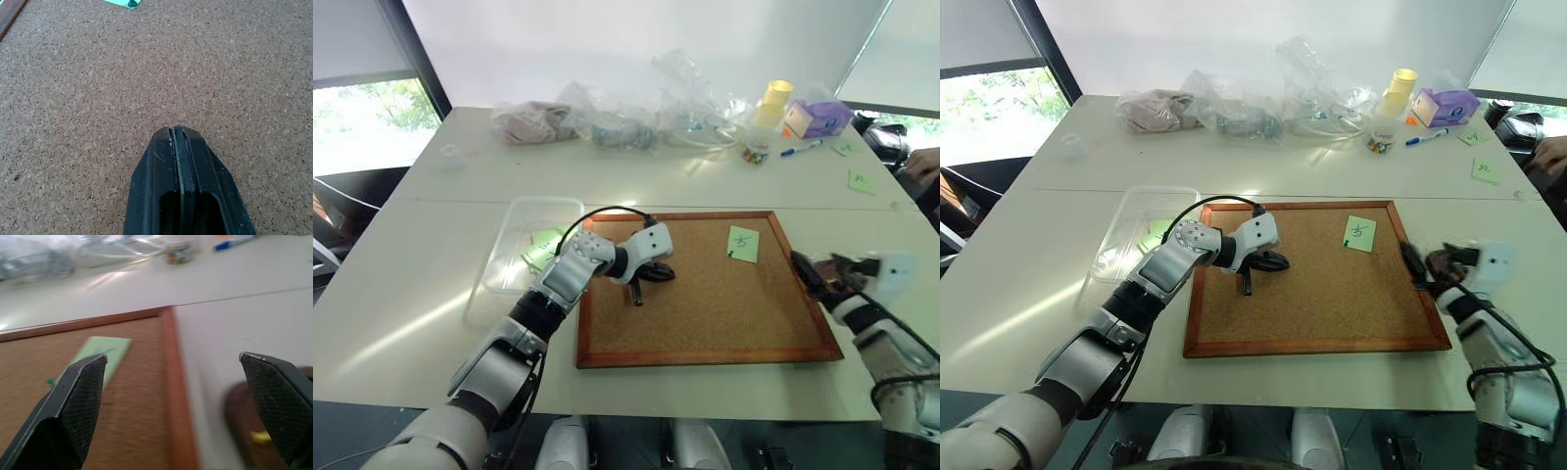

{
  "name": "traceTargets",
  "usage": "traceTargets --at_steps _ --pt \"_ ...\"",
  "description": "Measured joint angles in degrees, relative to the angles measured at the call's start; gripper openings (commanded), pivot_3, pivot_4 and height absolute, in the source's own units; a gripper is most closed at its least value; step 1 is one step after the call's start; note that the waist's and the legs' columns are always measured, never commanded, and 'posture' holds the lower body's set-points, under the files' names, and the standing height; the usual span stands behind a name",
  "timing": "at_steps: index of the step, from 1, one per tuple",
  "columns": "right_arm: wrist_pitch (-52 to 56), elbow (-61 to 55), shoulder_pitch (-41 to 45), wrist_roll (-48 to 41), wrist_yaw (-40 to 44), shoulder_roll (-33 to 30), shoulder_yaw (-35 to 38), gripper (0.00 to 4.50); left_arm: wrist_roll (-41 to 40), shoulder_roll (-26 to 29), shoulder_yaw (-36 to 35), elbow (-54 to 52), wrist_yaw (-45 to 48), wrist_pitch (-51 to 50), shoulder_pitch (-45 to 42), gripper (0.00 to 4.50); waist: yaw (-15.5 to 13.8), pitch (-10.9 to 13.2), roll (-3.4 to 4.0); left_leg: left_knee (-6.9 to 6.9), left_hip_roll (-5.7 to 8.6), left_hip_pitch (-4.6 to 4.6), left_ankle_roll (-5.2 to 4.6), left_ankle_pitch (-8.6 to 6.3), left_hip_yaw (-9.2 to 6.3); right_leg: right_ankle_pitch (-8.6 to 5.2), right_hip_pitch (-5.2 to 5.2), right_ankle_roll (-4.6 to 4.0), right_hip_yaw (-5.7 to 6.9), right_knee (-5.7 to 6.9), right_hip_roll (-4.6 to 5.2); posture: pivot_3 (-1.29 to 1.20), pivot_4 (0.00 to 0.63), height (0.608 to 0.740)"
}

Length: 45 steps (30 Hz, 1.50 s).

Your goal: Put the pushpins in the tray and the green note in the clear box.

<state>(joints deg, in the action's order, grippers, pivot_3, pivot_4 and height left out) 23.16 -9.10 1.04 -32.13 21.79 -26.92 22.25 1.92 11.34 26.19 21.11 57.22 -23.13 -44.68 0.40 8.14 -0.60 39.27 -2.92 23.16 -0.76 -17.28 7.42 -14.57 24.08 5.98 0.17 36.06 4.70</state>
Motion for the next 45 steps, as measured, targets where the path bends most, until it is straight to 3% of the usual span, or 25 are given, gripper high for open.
traceTargets --at_steps 9,19,22,29,45 --pt "-0.69 5.29 6.39 5.66 0.89 1.92 -8.5 4.46 0.0 -0.1 0.0 0.07 -0.01 0.08 -0.06 0.0 -0.12 0.0 0.0 0.0 0.02 0.04 -0.02 -0.01 0.01 0.01 0.01 0.01 0.0 -0.03 0.0 0.0 0.15 0.737" --pt "-2.32 9.4 8.63 9.54 2.16 3.28 -11.34 4.46 0.01 0.15 0.02 -0.47 -0.21 -0.13 0.13 0.0 0.04 0.0 0.0 0.0 0.02 0.03 -0.02 0.0 0.02 0.01 0.01 0.03 0.0 -0.03 0.0 0.0 0.15 0.737" --pt "-2.49 9.47 8.69 10.45 2.27 3.43 -12.17 3.72 0.01 0.16 0.02 -0.49 -0.22 -0.13 0.14 0.0 0.05 0.0 0.0 0.0 0.02 0.03 -0.02 -0.01 0.02 0.01 0.01 0.03 0.0 -0.02 0.0 0.0 0.15 0.737" --pt "-2.37 9.51 8.68 11.37 2.81 3.43 -12.75 0.24 0.01 0.16 0.02 -0.49 -0.23 -0.13 0.14 0.0 0.06 0.0 0.0 0.0 0.02 0.03 -0.02 0.0 0.02 0.01 0.01 0.03 0.0 -0.02 0.0 0.0 0.15 0.737" --pt "-2.11 8.98 7.08 8.78 3.97 3.48 -11.36 0.24 0.66 -0.25 0.2 0.11 -0.28 1.14 0.01 0.0 -0.37 0.0 0.0 0.0 0.02 0.04 -0.02 -0.01 0.02 0.02 0.01 0.04 0.01 -0.03 0.0 0.0 0.15 0.737"
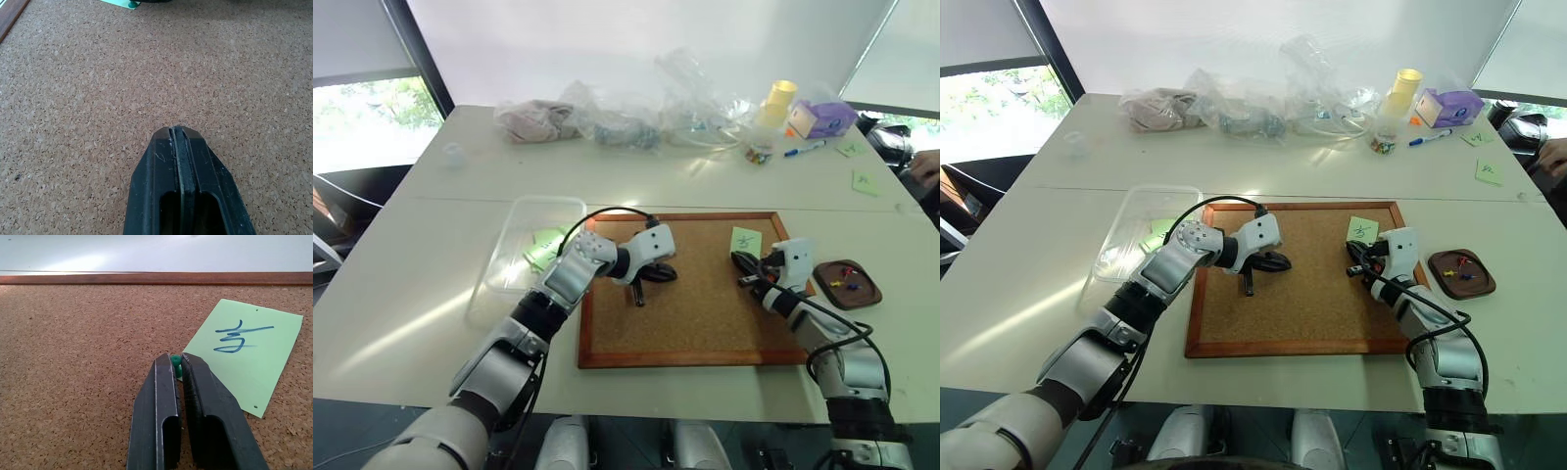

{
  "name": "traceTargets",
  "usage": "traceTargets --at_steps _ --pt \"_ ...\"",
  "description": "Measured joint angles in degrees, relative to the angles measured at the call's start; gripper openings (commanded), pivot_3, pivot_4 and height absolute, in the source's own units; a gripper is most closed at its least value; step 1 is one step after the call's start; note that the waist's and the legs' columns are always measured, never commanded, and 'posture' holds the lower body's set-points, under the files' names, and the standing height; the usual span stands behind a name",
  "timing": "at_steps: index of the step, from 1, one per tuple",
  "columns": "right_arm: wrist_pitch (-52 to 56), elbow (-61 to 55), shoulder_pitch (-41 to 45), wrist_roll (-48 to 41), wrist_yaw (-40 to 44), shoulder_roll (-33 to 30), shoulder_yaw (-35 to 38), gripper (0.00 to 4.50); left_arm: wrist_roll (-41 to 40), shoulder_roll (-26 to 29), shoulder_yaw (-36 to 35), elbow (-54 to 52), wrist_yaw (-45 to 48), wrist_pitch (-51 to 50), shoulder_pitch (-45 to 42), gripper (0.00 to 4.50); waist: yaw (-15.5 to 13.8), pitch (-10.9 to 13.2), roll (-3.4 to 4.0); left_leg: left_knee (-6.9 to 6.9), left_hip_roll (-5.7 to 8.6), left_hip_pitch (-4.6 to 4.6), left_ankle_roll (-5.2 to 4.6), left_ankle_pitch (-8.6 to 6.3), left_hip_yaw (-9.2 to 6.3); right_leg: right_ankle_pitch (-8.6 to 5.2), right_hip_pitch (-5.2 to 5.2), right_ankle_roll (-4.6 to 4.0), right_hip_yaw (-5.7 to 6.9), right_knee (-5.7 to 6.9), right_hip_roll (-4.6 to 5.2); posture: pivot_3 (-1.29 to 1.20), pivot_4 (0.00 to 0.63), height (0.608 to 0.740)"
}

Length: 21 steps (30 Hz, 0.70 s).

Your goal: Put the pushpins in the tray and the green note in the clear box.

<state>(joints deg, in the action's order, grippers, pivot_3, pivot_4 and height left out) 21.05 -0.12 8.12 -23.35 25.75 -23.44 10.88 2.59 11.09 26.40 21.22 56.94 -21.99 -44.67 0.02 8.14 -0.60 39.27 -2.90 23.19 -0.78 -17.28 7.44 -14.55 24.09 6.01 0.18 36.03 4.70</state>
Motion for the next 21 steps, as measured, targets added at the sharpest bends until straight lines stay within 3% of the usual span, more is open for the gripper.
traceTargets --at_steps 21 --pt "-0.61 1.12 0.72 0.09 0.28 0.14 0.12 0.11 0.51 -0.11 -0.02 -0.01 0.05 0.16 0.0 0.0 -0.07 0.0 0.0 0.0 0.0 -0.01 0.0 0.0 0.01 0.0 0.0 0.0 0.0 0.01 0.0 0.0 0.15 0.737"
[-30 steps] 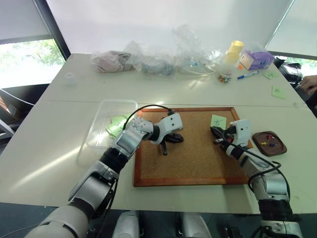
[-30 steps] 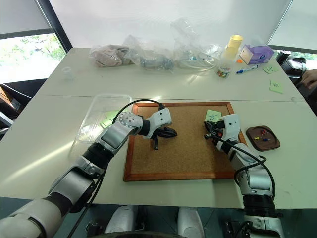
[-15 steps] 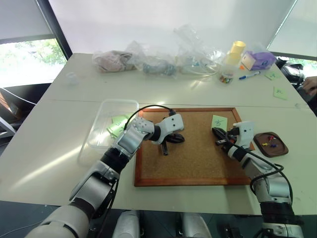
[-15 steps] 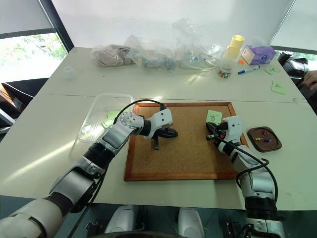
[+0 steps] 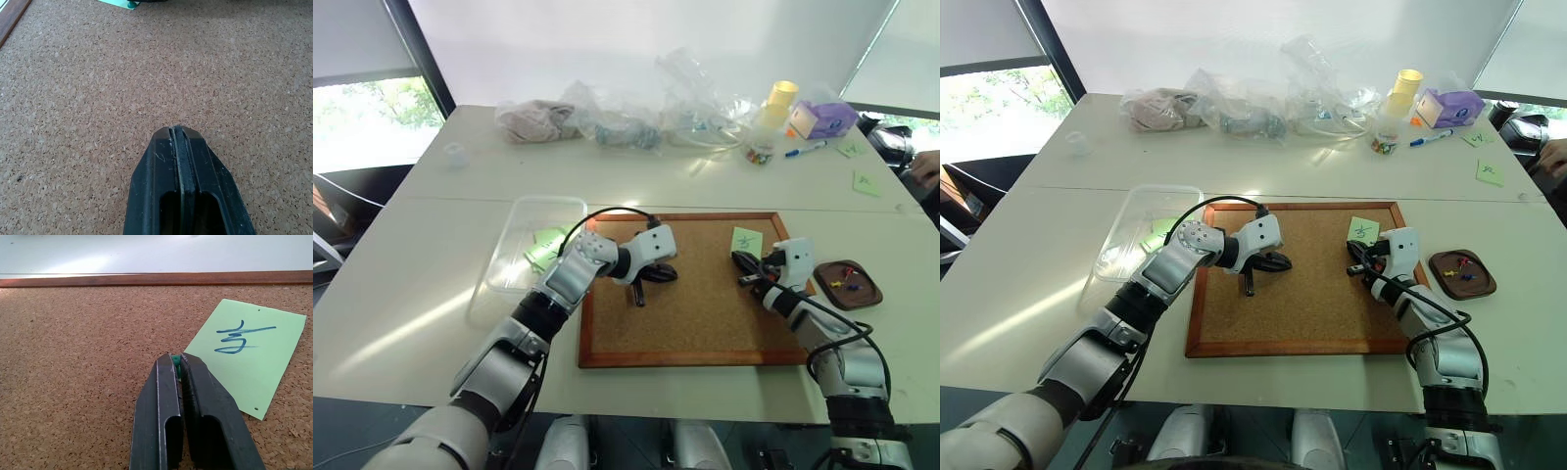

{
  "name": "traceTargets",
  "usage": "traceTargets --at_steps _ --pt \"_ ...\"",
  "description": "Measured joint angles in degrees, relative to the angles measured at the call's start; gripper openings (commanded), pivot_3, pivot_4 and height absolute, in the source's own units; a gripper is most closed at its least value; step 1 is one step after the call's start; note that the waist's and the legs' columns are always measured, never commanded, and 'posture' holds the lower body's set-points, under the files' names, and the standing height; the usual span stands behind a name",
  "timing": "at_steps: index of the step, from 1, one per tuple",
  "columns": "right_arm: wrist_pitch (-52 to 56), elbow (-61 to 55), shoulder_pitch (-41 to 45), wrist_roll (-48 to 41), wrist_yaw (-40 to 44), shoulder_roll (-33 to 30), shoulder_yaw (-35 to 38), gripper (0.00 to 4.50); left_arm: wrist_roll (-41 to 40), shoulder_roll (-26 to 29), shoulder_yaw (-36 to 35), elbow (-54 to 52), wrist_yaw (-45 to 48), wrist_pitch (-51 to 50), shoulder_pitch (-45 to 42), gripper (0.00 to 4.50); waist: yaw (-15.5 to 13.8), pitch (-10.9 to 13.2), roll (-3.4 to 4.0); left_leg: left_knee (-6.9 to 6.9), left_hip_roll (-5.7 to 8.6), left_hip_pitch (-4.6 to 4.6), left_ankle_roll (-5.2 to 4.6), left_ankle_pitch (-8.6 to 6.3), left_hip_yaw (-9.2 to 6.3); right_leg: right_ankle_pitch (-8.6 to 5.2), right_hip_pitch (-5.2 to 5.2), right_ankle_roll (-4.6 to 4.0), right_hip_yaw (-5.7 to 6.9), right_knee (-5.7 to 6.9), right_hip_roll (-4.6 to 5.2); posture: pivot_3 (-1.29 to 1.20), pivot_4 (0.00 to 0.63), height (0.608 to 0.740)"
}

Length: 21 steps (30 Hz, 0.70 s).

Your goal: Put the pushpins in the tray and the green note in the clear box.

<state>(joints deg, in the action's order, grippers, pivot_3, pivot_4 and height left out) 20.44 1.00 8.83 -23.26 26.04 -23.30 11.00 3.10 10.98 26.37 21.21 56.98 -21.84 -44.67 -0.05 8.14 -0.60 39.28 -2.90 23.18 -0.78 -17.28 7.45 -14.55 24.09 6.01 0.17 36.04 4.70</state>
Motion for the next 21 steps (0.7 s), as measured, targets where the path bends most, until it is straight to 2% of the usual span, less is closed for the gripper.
traceTargets --at_steps 9,17,21 --pt "-7.14 -0.94 0.19 0.46 -0.5 0.85 3.35 0.11 0.04 -0.03 0.0 0.41 0.05 0.01 -0.01 0.0 -0.02 0.01 0.01 0.0 0.0 0.0 0.0 0.0 0.02 0.0 0.02 0.01 0.0 0.0 0.0 0.0 0.15 0.737" --pt "-7.8 -1.99 0.11 0.53 -0.31 0.75 3.8 0.11 -0.58 -0.76 -0.82 1.32 0.36 -0.25 -0.32 0.0 -0.19 0.0 0.01 0.0 0.0 -0.01 0.0 0.0 0.02 0.0 0.0 0.0 0.0 0.01 0.0 0.0 0.15 0.737" --pt "-7.72 -4.93 -1.48 0.62 0.08 0.06 3.49 0.11 -9.35 -5.23 -9.04 4.22 0.89 -9.07 -1.64 0.0 -0.48 0.07 -0.03 0.07 0.0 0.25 -0.01 0.01 0.0 0.08 0.25 0.14 0.0 0.02 0.0 0.0 0.15 0.737"
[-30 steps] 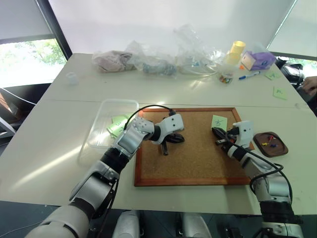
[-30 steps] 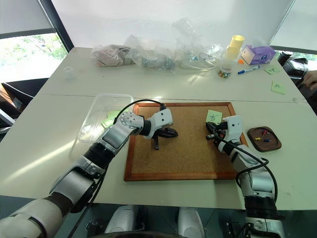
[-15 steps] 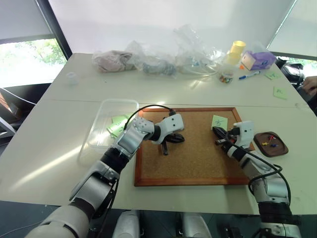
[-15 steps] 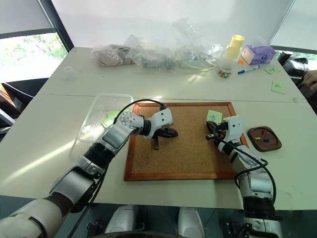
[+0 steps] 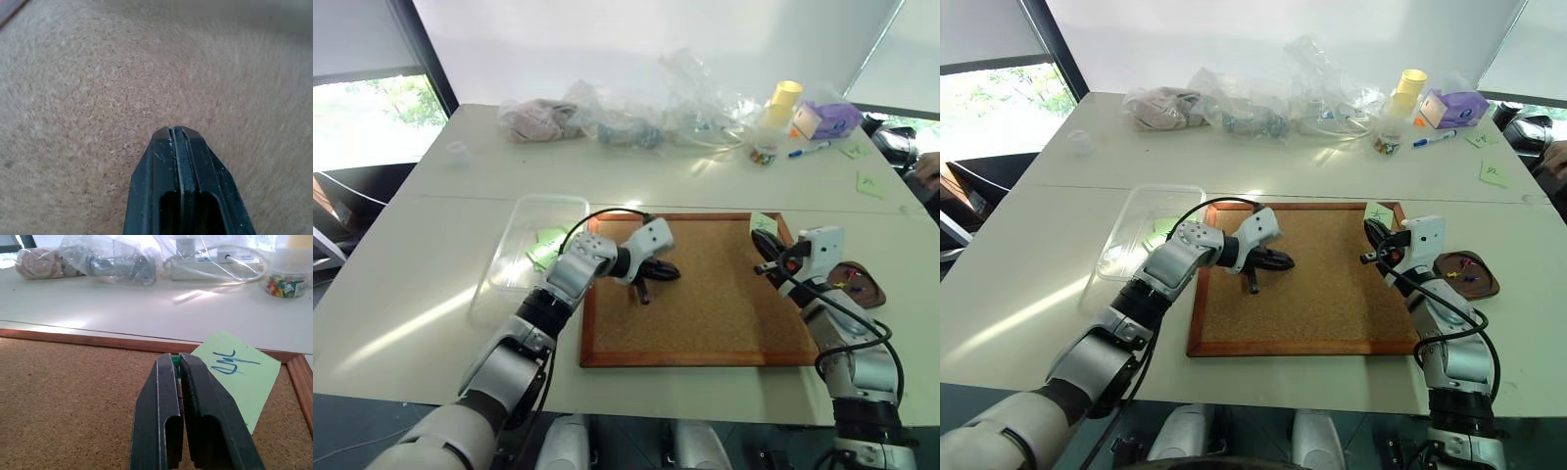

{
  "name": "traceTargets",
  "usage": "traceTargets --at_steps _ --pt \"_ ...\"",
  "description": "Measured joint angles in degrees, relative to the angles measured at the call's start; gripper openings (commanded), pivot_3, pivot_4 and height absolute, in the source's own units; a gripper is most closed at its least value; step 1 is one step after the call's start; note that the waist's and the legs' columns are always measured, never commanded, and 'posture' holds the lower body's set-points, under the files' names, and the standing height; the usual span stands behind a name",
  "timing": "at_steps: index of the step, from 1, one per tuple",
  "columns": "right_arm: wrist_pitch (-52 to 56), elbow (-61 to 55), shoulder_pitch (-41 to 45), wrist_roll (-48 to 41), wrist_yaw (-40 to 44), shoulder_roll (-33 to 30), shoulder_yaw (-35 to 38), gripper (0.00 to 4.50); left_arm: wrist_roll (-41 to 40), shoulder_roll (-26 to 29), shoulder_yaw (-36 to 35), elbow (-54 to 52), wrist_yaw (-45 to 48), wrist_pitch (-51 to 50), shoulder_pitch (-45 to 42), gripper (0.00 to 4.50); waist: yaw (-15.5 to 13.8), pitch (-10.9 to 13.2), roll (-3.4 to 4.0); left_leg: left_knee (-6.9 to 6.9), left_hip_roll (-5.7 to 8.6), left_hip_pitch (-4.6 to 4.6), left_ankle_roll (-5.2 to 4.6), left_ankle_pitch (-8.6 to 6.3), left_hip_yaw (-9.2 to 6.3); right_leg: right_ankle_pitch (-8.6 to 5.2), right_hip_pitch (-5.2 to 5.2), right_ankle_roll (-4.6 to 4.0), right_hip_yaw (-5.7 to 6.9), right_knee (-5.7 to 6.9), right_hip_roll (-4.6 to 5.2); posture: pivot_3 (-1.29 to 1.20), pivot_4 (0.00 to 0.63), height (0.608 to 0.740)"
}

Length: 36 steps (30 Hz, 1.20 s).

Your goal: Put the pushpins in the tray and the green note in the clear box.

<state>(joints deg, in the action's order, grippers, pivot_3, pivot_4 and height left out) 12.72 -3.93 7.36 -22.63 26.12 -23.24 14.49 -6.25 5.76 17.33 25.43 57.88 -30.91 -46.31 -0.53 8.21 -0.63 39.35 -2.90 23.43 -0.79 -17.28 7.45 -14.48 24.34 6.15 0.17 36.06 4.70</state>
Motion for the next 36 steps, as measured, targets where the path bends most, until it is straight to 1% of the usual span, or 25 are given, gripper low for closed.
traceTargets --at_steps 1,2,3,5,6,8,9,10,11,14,18,23,24,27,30,36 --pt "0.23 -0.85 -0.56 0.01 0.1 -0.38 -0.08 0.04 -2.67 -0.94 -2.46 0.45 0.31 -2.21 -1.38 0.33 -0.09 0.05 -0.01 0.01 0.0 0.05 0.0 0.0 0.0 0.02 0.05 0.05 0.0 0.0 0.0 0.0 0.15 0.737" --pt "0.67 -2.37 -1.34 0.02 0.16 -0.68 -0.05 0.0 -6.39 -1.88 -6.16 1.15 0.41 -5.23 -4.11 0.7 -0.12 0.08 -0.02 0.01 0.01 0.08 0.0 0.0 0.0 0.03 0.08 0.06 0.01 0.0 -0.01 0.0 0.15 0.737" --pt "0.99 -3.93 -2.1 0.02 0.26 -1.17 -0.09 0.0 -9.22 -2.42 -9.4 1.63 0.2 -7.72 -7.21 0.98 -0.1 0.09 -0.02 0.0 0.01 0.09 0.0 0.0 0.0 0.01 0.09 0.1 0.01 -0.01 -0.01 0.0 0.15 0.737" --pt "1.59 -6.65 -2.89 -0.01 0.32 -2.37 0.01 0.0 -13.43 -2.74 -13.87 1.54 -0.1 -10.96 -12.33 1.92 0.1 0.08 -0.01 -0.01 0.02 0.03 0.0 0.0 0.0 -0.01 0.06 0.15 0.01 -0.01 -0.02 0.0 0.15 0.737" --pt "1.98 -7.98 -3.22 -0.05 0.31 -2.96 0.28 0.0 -15.19 -3.11 -15.47 1.72 -0.28 -12.41 -13.98 2.48 0.24 0.08 -0.01 -0.04 0.02 0.01 0.0 0.0 0.0 -0.02 0.05 0.16 0.01 -0.01 -0.02 0.0 0.15 0.737" --pt "2.72 -10.72 -4.21 -0.14 0.31 -4.17 0.97 0.0 -17.91 -3.96 -17.8 3.43 -0.83 -15.06 -15.57 3.46 0.34 0.08 0.0 -0.08 0.02 -0.04 0.0 0.0 -0.01 -0.03 0.03 0.18 0.01 0.0 -0.04 0.0 0.15 0.737" --pt "3.32 -12.05 -4.77 -0.15 0.35 -4.83 1.28 0.0 -18.67 -4.79 -18.66 5.49 -1.55 -16.27 -16.13 3.87 0.32 0.08 -0.01 -0.08 0.02 -0.03 0.01 0.0 -0.01 -0.03 0.03 0.18 0.01 0.01 -0.04 0.0 0.15 0.737" --pt "3.81 -13.4 -5.35 -0.17 0.45 -5.35 1.65 0.0 -19.3 -5.43 -19.26 8.26 -2.9 -17.54 -16.98 4.44 0.32 0.1 -0.04 -0.08 0.02 -0.03 0.01 0.01 -0.02 -0.03 0.03 0.18 0.01 0.0 -0.05 0.0 0.15 0.737" --pt "4.35 -14.87 -5.86 -0.21 0.57 -5.91 1.86 0.0 -19.59 -6.19 -20.45 11.36 -4.69 -18.45 -18.18 4.48 0.29 0.11 -0.05 -0.07 0.03 -0.02 0.01 0.01 -0.03 -0.03 0.03 0.18 0.01 0.0 -0.05 0.0 0.15 0.737" --pt "6.39 -20.63 -7.26 -0.96 0.63 -7.49 2.85 0.0 -20.9 -8.26 -25.52 22.85 -10.78 -21.08 -24.84 4.48 0.21 0.17 -0.16 -0.07 0.05 0.01 0.0 0.0 -0.07 -0.03 0.03 0.18 0.01 -0.03 -0.05 0.0 0.15 0.737" --pt "8.62 -25.65 -7.69 -1.28 0.18 -8.62 3.23 0.0 -23.16 -10.95 -29.96 31.19 -12.73 -21.32 -30.1 4.48 0.14 0.17 -0.16 -0.1 0.06 0.02 -0.01 -0.02 -0.06 -0.04 0.03 0.18 0.02 -0.09 -0.05 0.0 0.15 0.737" --pt "10.97 -29.0 -7.99 -1.32 -0.73 -8.64 3.09 0.0 -23.15 -13.28 -31.49 38.28 -12.95 -17.8 -31.03 4.48 0.21 0.18 -0.17 -0.1 0.06 0.01 -0.01 -0.01 -0.06 -0.07 0.04 0.13 0.02 -0.07 -0.05 0.0 0.15 0.737" --pt "11.25 -29.51 -8.0 -1.29 -1.08 -8.55 2.77 0.0 -23.14 -13.74 -31.87 39.24 -12.98 -16.75 -31.11 4.48 0.2 0.18 -0.17 -0.1 0.06 0.01 -0.01 -0.01 -0.06 -0.14 0.04 0.0 0.02 -0.07 -0.04 0.0 0.15 0.737" --pt "12.04 -30.66 -8.01 -1.26 -1.7 -7.98 1.67 0.0 -23.0 -14.98 -32.27 41.79 -13.06 -14.28 -32.14 4.48 0.14 0.18 -0.17 -0.1 0.06 0.02 -0.01 -0.01 -0.06 -0.14 0.05 0.0 0.02 -0.08 -0.04 0.0 0.15 0.737" --pt "12.76 -31.76 -8.04 -1.26 -2.13 -7.6 0.6 0.0 -22.98 -15.6 -32.76 43.12 -13.13 -12.24 -33.27 3.63 0.12 0.18 -0.17 -0.1 0.07 0.02 -0.01 -0.01 -0.06 -0.15 0.04 -0.02 0.02 -0.08 -0.03 0.0 0.15 0.737" --pt "13.37 -32.5 -8.58 -1.25 -2.2 -7.61 -0.18 0.0 -22.29 -15.83 -32.8 44.31 -13.12 -10.59 -33.28 0.78 0.08 0.18 -0.17 -0.1 0.07 0.03 -0.02 -0.02 -0.06 -0.15 0.04 -0.02 0.02 -0.08 -0.03 0.0 0.15 0.737"
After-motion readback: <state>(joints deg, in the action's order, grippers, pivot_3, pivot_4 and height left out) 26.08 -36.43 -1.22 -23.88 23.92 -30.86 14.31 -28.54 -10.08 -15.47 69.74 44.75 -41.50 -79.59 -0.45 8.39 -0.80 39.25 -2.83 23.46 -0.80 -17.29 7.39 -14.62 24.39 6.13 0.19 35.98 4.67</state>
